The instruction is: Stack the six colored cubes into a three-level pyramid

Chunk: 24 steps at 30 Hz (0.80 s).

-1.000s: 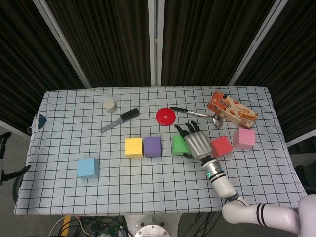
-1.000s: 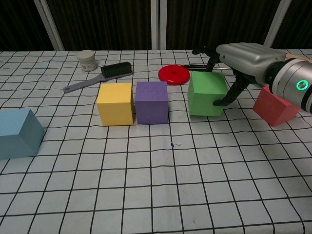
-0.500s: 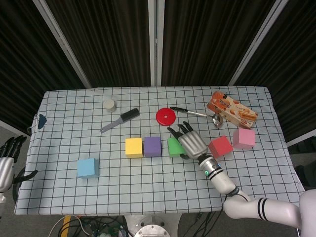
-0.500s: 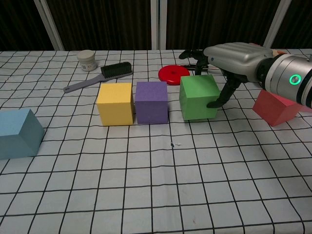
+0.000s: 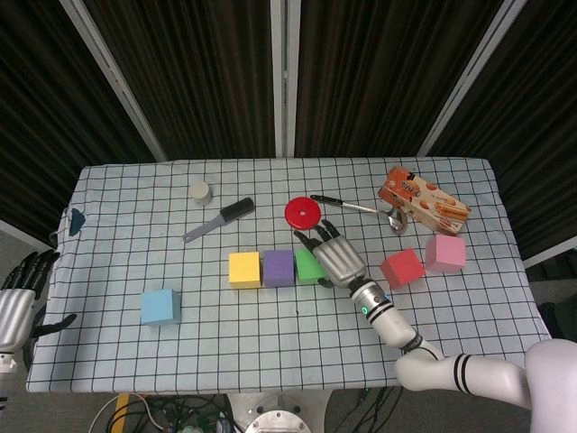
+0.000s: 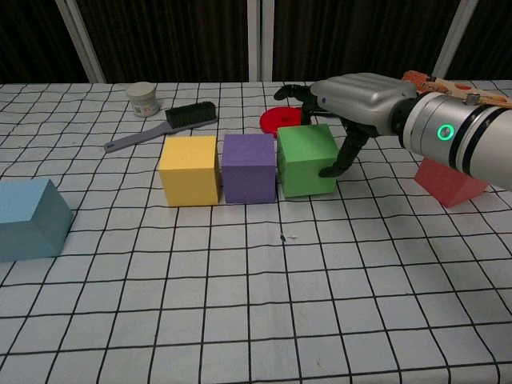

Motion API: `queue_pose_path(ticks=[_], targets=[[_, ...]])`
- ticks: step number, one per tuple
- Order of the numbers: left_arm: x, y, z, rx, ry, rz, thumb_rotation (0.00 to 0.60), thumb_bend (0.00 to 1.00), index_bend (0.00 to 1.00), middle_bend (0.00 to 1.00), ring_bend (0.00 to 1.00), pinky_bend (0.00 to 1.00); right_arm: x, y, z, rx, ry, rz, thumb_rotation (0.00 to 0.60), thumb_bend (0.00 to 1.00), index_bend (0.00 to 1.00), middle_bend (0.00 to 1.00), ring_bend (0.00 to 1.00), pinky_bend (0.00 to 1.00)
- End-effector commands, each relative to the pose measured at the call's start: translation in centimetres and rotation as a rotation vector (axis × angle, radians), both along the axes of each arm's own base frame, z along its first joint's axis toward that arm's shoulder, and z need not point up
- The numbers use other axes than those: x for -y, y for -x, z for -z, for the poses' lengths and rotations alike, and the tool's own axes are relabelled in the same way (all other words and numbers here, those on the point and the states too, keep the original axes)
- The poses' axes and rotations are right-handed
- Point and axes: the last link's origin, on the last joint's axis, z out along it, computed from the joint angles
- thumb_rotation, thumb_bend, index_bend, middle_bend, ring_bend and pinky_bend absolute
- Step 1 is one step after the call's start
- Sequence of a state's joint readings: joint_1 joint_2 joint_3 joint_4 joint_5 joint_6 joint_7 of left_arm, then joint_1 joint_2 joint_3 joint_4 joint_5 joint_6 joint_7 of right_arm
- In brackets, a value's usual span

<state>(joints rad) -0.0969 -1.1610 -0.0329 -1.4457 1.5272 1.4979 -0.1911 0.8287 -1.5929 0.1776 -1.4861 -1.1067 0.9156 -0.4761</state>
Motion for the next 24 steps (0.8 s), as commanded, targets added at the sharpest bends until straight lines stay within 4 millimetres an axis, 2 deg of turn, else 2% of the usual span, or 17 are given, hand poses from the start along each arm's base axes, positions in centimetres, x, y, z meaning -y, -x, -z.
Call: queue_pose_path(ticks=[1, 24], targets=[[0.0, 0.1, 0.0, 0.003, 0.002, -0.002, 0.600, 0.06, 0.07, 0.06, 0.00, 0.14, 0.1, 0.0, 0.2, -0.006, -0.001, 0.000, 0.600, 0.21, 0.00, 0.49, 0.08, 0.00], [0.1, 0.5, 0.4, 0.012, 0.021, -0.019, 0.600, 0.06, 0.07, 0.06, 0.00, 0.14, -0.1, -0.8, 1.4, 0.020, -0.006, 0.009, 0.600, 0.20, 0.00, 0.49, 0.08, 0.00]])
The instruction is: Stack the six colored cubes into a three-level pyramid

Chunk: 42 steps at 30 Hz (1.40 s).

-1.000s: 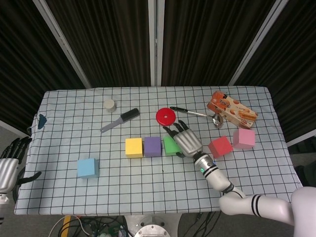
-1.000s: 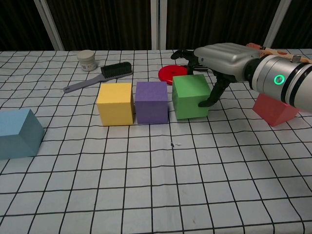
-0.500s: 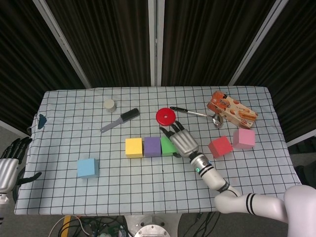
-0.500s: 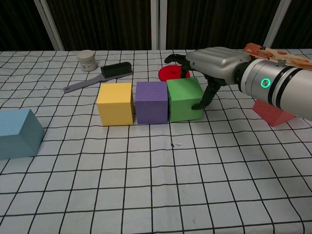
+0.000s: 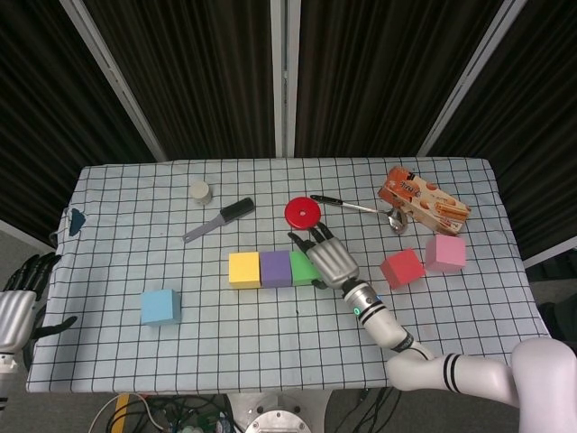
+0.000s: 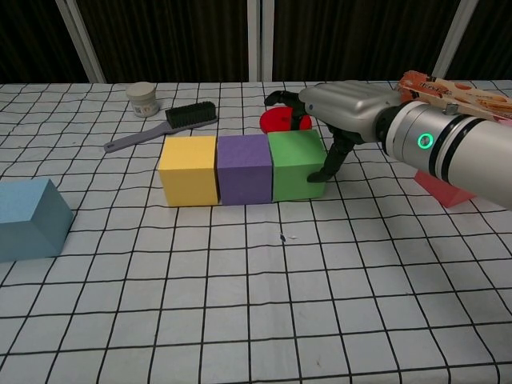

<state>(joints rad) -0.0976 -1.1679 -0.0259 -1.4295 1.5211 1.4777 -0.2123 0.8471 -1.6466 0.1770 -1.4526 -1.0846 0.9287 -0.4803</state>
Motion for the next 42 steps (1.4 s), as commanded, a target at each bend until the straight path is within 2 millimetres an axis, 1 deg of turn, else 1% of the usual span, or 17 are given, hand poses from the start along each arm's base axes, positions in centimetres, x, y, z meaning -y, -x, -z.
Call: queue_pose_path(ticks=[1, 30, 39, 42], targets=[[-0.01, 0.05, 0.04, 0.001, 0.001, -0.002, 0.600, 0.06, 0.07, 0.06, 0.00, 0.14, -0.01, -0.06, 0.09, 0.003, -0.003, 0.001, 0.600, 0.20, 0.00, 0.49, 0.08, 0.00], [0.10, 0.42, 0.40, 0.013, 0.015, -0.017, 0.600, 0.06, 0.07, 0.06, 0.00, 0.14, -0.01, -0.18, 0.74, 0.010, -0.007, 0.010, 0.600, 0.20, 0.00, 0.48, 0.08, 0.00], [0.15, 0.51, 0.42, 0.014, 0.016, -0.021, 0.600, 0.06, 0.07, 0.06, 0.00, 0.14, 0.02, -0.17, 0.85, 0.007, -0.017, 0.014, 0.600, 0.15, 0.00, 0.43, 0.08, 0.00], [0.18, 0.56, 0.48, 0.014, 0.019, -0.024, 0.600, 0.06, 0.07, 0.06, 0.00, 0.14, -0.05, -0.10, 0.86, 0.002, -0.029, 0.014, 0.600, 0.11, 0.00, 0.38, 0.08, 0.00]])
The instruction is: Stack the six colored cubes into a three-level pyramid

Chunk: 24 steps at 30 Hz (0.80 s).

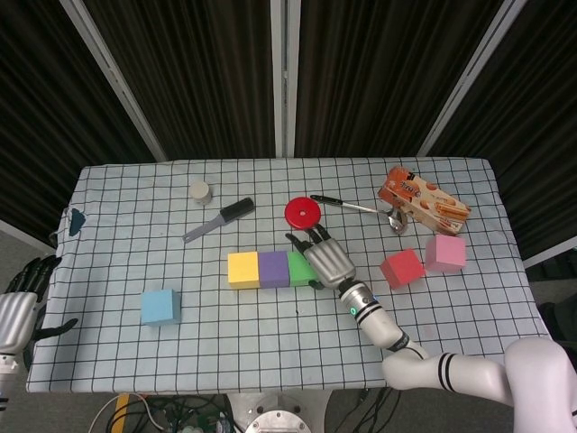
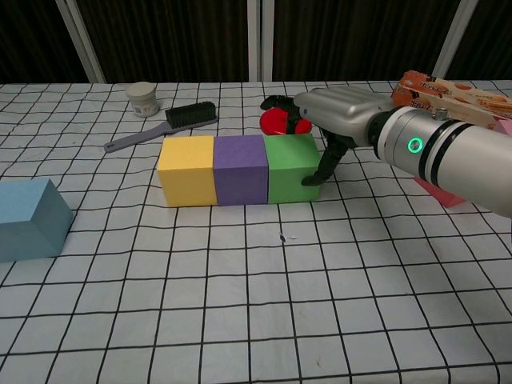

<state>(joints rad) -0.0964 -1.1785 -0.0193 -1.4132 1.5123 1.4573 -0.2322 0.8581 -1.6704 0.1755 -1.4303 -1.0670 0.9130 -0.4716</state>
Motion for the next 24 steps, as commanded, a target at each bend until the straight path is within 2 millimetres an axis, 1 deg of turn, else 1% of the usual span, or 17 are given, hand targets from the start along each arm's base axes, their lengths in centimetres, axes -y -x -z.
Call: queue_pose_path(ticks=[1, 3, 5, 7, 10, 15, 24], targets=[[0.0, 0.0, 0.0, 0.000, 0.002, -0.001, 0.600, 0.06, 0.07, 0.06, 0.00, 0.14, -0.1, 0.1, 0.0, -0.002, -0.013, 0.004, 0.600, 0.09, 0.00, 0.35, 0.08, 0.00], [0.0, 0.0, 0.1, 0.000, 0.003, -0.002, 0.600, 0.06, 0.07, 0.06, 0.00, 0.14, -0.1, 0.1, 0.0, 0.000, -0.023, 0.008, 0.600, 0.05, 0.00, 0.30, 0.06, 0.00], [0.0, 0.0, 0.0, -0.001, 0.003, -0.004, 0.600, 0.06, 0.07, 0.06, 0.00, 0.14, -0.1, 0.1, 0.0, -0.001, -0.029, 0.010, 0.600, 0.02, 0.00, 0.22, 0.02, 0.00], [0.0, 0.1, 0.0, 0.000, 0.003, -0.006, 0.600, 0.06, 0.07, 0.06, 0.00, 0.14, -0.1, 0.2, -0.1, -0.006, -0.033, 0.013, 0.600, 0.00, 0.00, 0.16, 0.00, 0.00], [0.0, 0.1, 0.0, 0.001, 0.004, -0.009, 0.600, 0.06, 0.07, 0.06, 0.00, 0.14, 0.0, 0.3, -0.1, -0.010, -0.030, 0.015, 0.600, 0.00, 0.00, 0.09, 0.00, 0.00], [0.0, 0.1, 0.1, -0.001, 0.006, -0.009, 0.600, 0.06, 0.07, 0.06, 0.00, 0.14, 0.0, 0.2, -0.4, -0.004, -0.020, 0.013, 0.600, 0.00, 0.00, 0.07, 0.00, 0.00], [-0.2, 0.0, 0.2, 0.002, 0.008, -0.005, 0.600, 0.06, 0.07, 0.06, 0.00, 0.14, 0.2, -0.2, -1.3, 0.045, -0.006, 0.018, 0.600, 0.00, 0.00, 0.09, 0.00, 0.00]])
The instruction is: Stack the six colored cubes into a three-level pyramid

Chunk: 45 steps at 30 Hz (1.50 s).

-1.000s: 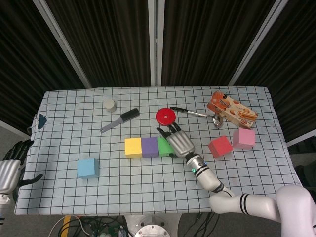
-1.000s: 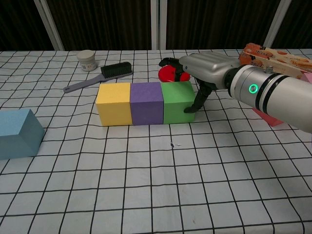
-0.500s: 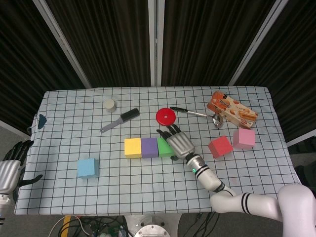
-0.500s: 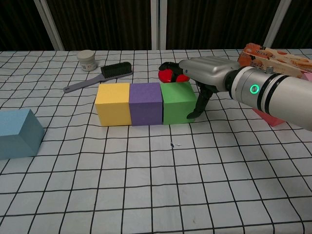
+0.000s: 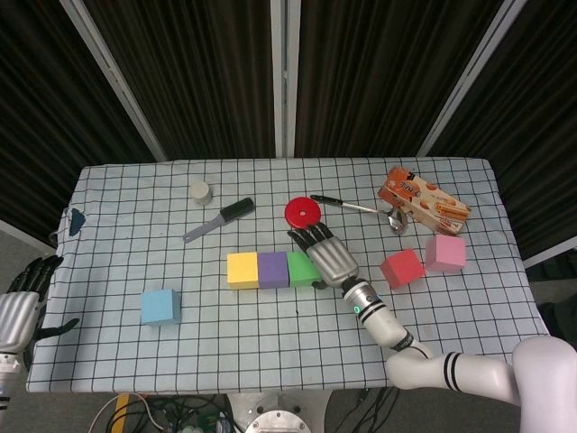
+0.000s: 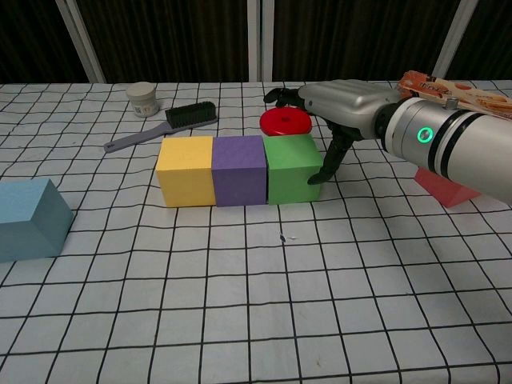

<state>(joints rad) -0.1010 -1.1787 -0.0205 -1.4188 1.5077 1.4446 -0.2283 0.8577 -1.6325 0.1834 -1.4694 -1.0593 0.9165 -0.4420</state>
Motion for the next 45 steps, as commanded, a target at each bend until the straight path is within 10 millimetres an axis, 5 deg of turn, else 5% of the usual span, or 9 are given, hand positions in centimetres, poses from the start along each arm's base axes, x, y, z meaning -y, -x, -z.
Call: queue_pose_path(ticks=[1, 13, 30, 45], targets=[[0.0, 0.0, 0.0, 0.000, 0.000, -0.001, 0.600, 0.06, 0.07, 0.06, 0.00, 0.14, 0.0, -0.2, -0.3, 0.020, -0.007, 0.005, 0.600, 0.00, 0.00, 0.09, 0.00, 0.00], [0.1, -0.1, 0.2, 0.010, 0.007, 0.004, 0.600, 0.06, 0.07, 0.06, 0.00, 0.14, 1.0, 2.2, -4.5, -0.015, -0.001, 0.093, 0.600, 0.01, 0.00, 0.06, 0.00, 0.00], [0.1, 0.0, 0.2, 0.002, 0.009, -0.002, 0.600, 0.06, 0.07, 0.06, 0.00, 0.14, 1.7, 1.9, -0.8, -0.053, 0.004, 0.071, 0.600, 0.06, 0.00, 0.06, 0.00, 0.00], [0.0, 0.1, 0.4, 0.000, 0.024, -0.012, 0.600, 0.06, 0.07, 0.06, 0.00, 0.14, 1.8, 1.3, 0.3, -0.028, -0.024, 0.066, 0.600, 0.07, 0.00, 0.06, 0.00, 0.00]])
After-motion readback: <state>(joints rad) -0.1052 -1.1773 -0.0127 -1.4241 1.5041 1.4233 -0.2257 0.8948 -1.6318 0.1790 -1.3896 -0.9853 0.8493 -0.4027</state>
